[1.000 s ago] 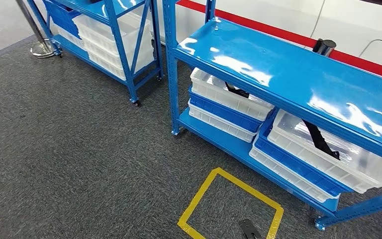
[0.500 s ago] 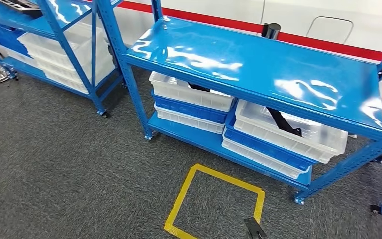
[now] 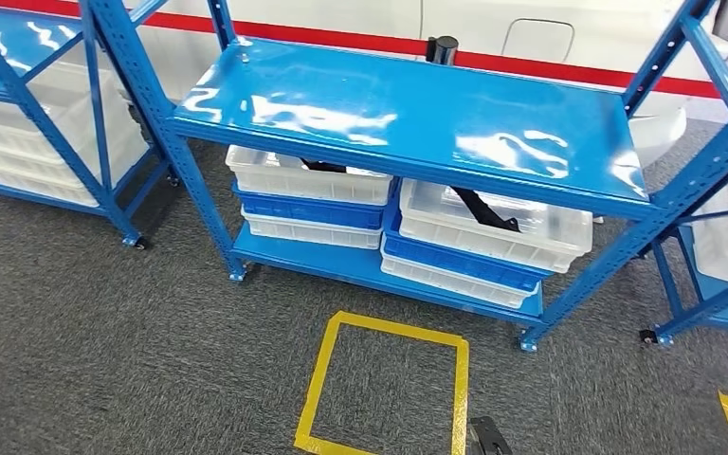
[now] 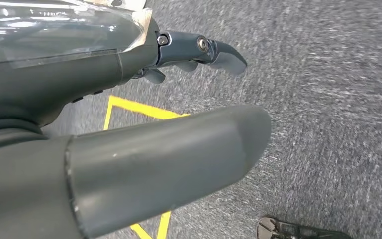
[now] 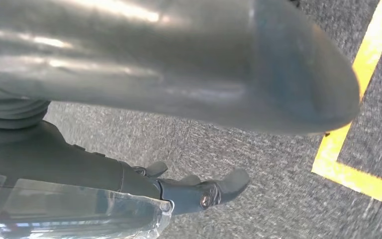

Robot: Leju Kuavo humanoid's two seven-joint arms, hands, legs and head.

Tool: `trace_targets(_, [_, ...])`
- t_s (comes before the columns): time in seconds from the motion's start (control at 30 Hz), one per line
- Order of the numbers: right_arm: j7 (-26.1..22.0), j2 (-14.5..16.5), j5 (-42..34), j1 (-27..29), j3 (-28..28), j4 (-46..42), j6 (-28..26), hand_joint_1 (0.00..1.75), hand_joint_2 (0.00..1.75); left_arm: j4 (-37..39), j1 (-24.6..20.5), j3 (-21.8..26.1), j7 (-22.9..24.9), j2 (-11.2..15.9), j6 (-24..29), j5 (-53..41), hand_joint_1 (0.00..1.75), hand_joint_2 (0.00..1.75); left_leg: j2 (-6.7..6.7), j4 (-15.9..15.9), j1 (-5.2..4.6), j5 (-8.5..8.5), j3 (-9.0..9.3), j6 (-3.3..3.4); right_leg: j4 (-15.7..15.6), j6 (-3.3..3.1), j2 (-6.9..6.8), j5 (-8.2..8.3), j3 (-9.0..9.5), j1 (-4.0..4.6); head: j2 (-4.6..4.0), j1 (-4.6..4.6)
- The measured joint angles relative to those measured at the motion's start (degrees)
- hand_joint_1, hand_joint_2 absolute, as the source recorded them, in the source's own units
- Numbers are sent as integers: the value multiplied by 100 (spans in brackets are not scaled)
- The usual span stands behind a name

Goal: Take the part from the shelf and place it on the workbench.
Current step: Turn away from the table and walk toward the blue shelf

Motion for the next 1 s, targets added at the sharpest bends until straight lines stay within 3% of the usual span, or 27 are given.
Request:
trace_targets(0.03, [0, -3, 24, 1, 0, 0, 0, 0, 0, 0, 2, 0, 2, 0, 1, 0, 0, 0, 85, 0, -1, -11, 3, -2, 237, 22, -25, -72, -119, -12, 0, 0])
trace_targets(0.07, [0, -6, 44, 10, 0, 0, 0, 0, 0, 0, 0, 0, 3, -2, 1, 0, 0, 0, 164, 1, 4, -25, 12, -13, 263, 67, -45, -50, -125, -26, 0, 0])
trace_targets(0.1, [0, -11, 56, 18, 0, -1, 0, 0, 0, 0, -1, 0, 5, -5, 1, 0, 0, 0, 237, 2, 12, -41, 29, -33, 57, 128, -84, 55, -9, -40, 0, 0])
trace_targets(0.17, [-1, -17, 70, 18, 0, -2, 0, 0, 0, 0, -2, 0, 9, -11, 3, 0, 0, 0, 372, 7, 13, -92, 80, -99, -713, 229, -301, 346, 422, -57, 0, 0])
trace_targets(0.23, [-4, -16, 79, 5, 0, -2, 0, 0, 0, 0, -4, 0, 14, -10, 7, 0, 0, 0, 484, 12, -15, -145, 138, -174, -1183, 203, -460, 501, 689, -35, 0, -5])
trace_targets(0.27, [-7, -15, 85, 2, 0, -1, 0, 0, 0, 0, -11, 0, 16, -8, 8, 0, 0, 0, 533, 4, -29, -160, 164, -201, -1222, 162, -459, 510, 712, -15, 0, -8])
trace_targets(0.33, [-22, -19, 111, 15, 0, -1, -2, 0, 0, 0, -32, 0, 21, -11, 11, 0, 0, 0, 593, -15, -11, -188, 220, -248, -1232, 76, -331, 518, 711, -32, 0, -10])
trace_targets(0.4, [-80, -25, 173, 23, 0, -2, -23, 0, 0, 1, -44, -1, 22, -16, 16, 0, 0, 0, 393, 176, 23, -343, 162, -288, -1249, -18, -228, 520, 732, -77, 0, -20])
trace_targets(0.43, [-112, -28, 212, 18, 2, -2, -42, 0, 0, 1, -42, -2, 22, -19, 18, 0, 0, 0, 224, 453, 36, -499, 30, -299, -1255, -63, -184, 517, 745, -92, 0, -28])
trace_targets(0.47, [-138, -28, 250, 10, 5, -2, -67, 0, 0, 2, -35, -3, 22, -19, 22, 0, 0, 0, 71, 839, 38, -679, -173, -298, -1255, -97, -145, 509, 750, -77, 0, -34])
trace_targets(0.53, [-168, -25, 312, 3, 17, -2, -116, 0, 0, 2, -13, -3, 24, -15, 31, 0, 0, 0, -55, 1547, 34, -899, -595, -290, -1254, -138, -57, 495, 767, -44, 0, -38])
trace_targets(0.57, [-182, -24, 333, 7, 22, -2, -138, 0, 0, 2, -4, -2, 26, -13, 37, 0, 0, 0, -70, 1652, 33, -845, -699, -277, -1254, -145, -15, 489, 781, -28, 0, -37])
trace_targets(0.6, [-197, -23, 350, 10, 25, -2, -153, 0, 0, 2, 2, -1, 27, -12, 41, 0, 0, 0, -77, 1529, 31, -679, -692, -255, -1253, -148, 24, 486, 799, -17, 0, -37])
trace_targets(0.67, [-219, -19, 367, 5, 27, -2, -183, 0, 0, 2, 1, 0, 29, -8, 52, 4, 0, 0, -106, 826, 24, -214, -435, -190, -1252, -148, 87, 480, 829, -6, 0, -37])
trace_targets(0.73, [-231, -8, 384, -3, 30, -2, -229, 0, 0, 2, -7, -1, 29, -4, 63, 12, 0, 0, -146, 240, 6, 27, -208, -163, -1239, -119, 124, 463, 821, 35, 0, -35])
trace_targets(0.83, [-237, -14, 427, 13, 35, -2, -278, 0, 0, 2, -7, 1, 36, -16, 85, 16, 0, 0, -152, 85, -38, 65, -170, -226, -1234, -86, 133, 447, 792, 78, 0, -31])
trace_targets(1.0, [-238, -10, 443, 13, 48, -2, -296, 0, 0, 2, -5, 4, 40, -12, 99, 18, 0, 0, -158, 87, -95, 75, -172, -181, -1271, -47, 130, 469, 811, 47, 0, -29])
